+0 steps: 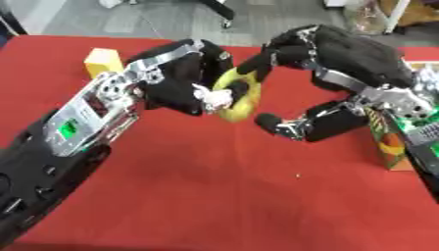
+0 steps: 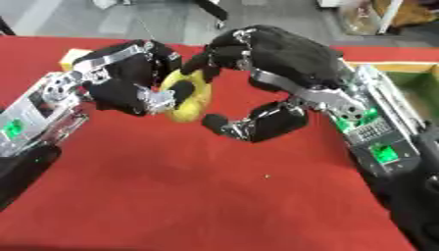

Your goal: Pick up the objects with one hand, pass them to the other hand, and then place them into the box on the other side of the table.

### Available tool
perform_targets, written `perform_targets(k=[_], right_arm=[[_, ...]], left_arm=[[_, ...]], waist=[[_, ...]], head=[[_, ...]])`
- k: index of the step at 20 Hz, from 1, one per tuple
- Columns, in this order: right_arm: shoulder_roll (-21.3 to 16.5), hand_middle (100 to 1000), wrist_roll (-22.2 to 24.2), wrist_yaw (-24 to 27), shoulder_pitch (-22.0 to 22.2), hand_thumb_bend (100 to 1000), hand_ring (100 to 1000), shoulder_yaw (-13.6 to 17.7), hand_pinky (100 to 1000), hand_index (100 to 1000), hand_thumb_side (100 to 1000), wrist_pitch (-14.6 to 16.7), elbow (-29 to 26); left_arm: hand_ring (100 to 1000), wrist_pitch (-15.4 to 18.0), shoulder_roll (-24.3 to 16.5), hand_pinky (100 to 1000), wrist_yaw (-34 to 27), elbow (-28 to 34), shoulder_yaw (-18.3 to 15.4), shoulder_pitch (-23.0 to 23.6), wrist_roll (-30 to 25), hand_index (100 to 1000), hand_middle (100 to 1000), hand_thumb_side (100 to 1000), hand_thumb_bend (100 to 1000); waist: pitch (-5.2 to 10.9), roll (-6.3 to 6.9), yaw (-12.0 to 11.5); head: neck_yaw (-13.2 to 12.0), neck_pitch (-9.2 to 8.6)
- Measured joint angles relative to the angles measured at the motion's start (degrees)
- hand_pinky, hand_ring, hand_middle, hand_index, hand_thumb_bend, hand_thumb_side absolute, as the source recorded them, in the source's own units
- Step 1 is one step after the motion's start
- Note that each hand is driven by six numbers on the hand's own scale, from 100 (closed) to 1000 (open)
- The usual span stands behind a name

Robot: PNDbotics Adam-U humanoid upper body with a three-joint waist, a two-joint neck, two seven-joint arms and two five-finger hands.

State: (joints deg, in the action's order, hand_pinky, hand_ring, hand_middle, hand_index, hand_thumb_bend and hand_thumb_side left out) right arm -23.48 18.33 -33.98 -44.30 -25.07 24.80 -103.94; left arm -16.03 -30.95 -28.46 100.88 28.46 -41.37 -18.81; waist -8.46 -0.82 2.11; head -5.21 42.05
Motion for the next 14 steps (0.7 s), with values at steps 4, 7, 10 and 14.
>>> perform_targets(k=[4,7,10,14], right_arm=[[0.0,531,-1.0,-1.5,0.0,313,586,0.0,625,812,286,-0.6,0.1],[0.0,529,-1.9,-2.6,0.0,316,585,0.0,624,812,286,-1.3,0.1],[0.0,529,-2.5,-3.5,0.1,317,585,0.0,624,813,285,-1.9,0.1],[0.1,529,-2.6,-3.6,0.2,318,585,-0.1,623,815,284,-2.0,0.5]], left_arm=[[406,-0.1,-0.4,616,-0.2,0.0,0.0,0.3,0.2,319,249,100,100],[406,-0.1,-0.5,617,-0.4,0.0,0.0,0.5,0.4,320,250,100,100],[406,-0.1,-0.5,617,-0.7,0.2,0.0,0.5,0.5,320,250,100,100],[406,-0.3,-0.5,618,-1.1,0.7,0.0,0.5,0.6,320,250,100,100]], waist=[[0.0,0.0,0.0],[0.0,0.0,0.0],[0.0,0.0,0.0],[0.0,0.0,-0.1]], head=[[0.0,0.18],[0.0,0.18],[0.0,0.18],[0.0,0.19]])
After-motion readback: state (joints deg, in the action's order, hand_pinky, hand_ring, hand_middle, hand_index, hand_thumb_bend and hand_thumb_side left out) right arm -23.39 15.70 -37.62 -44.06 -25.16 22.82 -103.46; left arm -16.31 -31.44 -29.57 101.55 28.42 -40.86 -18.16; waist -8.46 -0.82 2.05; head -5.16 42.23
